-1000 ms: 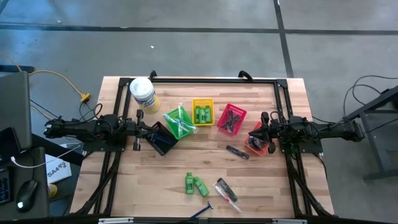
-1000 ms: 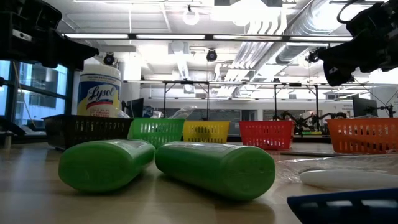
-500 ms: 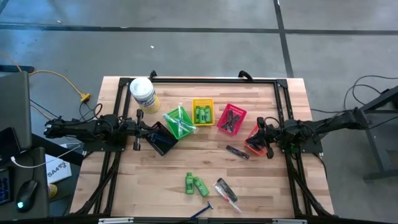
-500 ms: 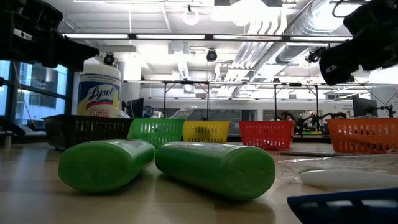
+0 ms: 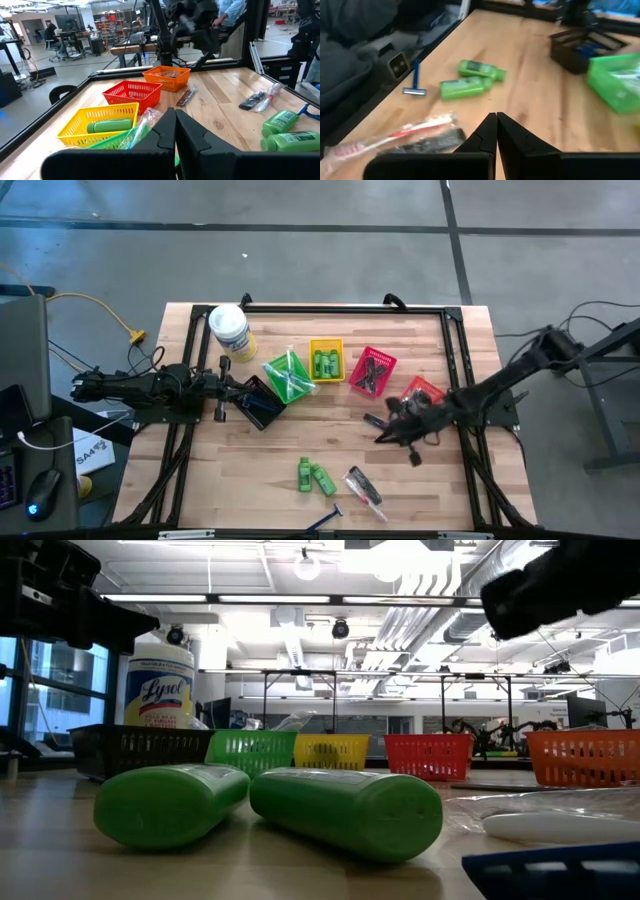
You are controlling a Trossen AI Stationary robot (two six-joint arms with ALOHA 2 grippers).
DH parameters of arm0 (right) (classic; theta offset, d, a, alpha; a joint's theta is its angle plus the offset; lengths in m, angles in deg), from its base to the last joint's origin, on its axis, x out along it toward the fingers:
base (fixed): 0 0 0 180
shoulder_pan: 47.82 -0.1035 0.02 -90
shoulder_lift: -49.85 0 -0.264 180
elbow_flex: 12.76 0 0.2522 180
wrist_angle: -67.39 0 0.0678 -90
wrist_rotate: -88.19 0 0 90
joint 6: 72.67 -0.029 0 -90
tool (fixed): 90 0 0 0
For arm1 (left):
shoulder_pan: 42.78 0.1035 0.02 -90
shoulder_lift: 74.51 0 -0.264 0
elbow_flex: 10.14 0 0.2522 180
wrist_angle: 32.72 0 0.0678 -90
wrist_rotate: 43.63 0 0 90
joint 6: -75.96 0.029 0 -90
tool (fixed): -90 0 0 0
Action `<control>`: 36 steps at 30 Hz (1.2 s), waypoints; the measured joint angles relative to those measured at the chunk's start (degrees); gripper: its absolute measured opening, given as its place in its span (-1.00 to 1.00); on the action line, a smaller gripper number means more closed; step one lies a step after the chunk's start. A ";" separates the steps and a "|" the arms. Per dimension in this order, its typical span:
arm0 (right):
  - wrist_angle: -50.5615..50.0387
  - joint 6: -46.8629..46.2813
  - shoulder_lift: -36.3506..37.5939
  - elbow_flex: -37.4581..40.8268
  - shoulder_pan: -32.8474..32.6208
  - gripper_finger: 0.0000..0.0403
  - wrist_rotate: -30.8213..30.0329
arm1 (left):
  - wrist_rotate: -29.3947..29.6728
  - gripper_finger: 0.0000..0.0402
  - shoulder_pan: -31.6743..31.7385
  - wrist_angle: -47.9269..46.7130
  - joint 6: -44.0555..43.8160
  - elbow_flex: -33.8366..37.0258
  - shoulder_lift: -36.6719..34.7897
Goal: Pick & Place Travel size toiletries
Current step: Put the blue razor into the black bin
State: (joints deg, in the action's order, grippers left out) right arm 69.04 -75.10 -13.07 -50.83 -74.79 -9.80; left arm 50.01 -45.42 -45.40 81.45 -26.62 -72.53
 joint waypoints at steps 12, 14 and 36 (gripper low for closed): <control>-0.14 -2.44 -22.24 -16.64 -3.51 -0.99 2.06 | 0.11 -1.00 0.00 -0.90 -1.51 0.00 0.00; -0.12 -2.51 -24.98 -18.45 -3.72 -0.99 3.40 | 0.11 -1.00 0.00 -1.75 -1.59 0.00 0.02; -4.79 -19.82 -53.91 -45.85 -14.79 -0.66 -4.83 | -0.15 -1.00 0.00 -2.49 -8.74 -0.04 0.02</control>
State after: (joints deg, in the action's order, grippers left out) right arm 64.25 -94.92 -66.98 -96.68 -89.58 -14.62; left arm 49.85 -45.42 -47.89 72.70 -26.66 -72.51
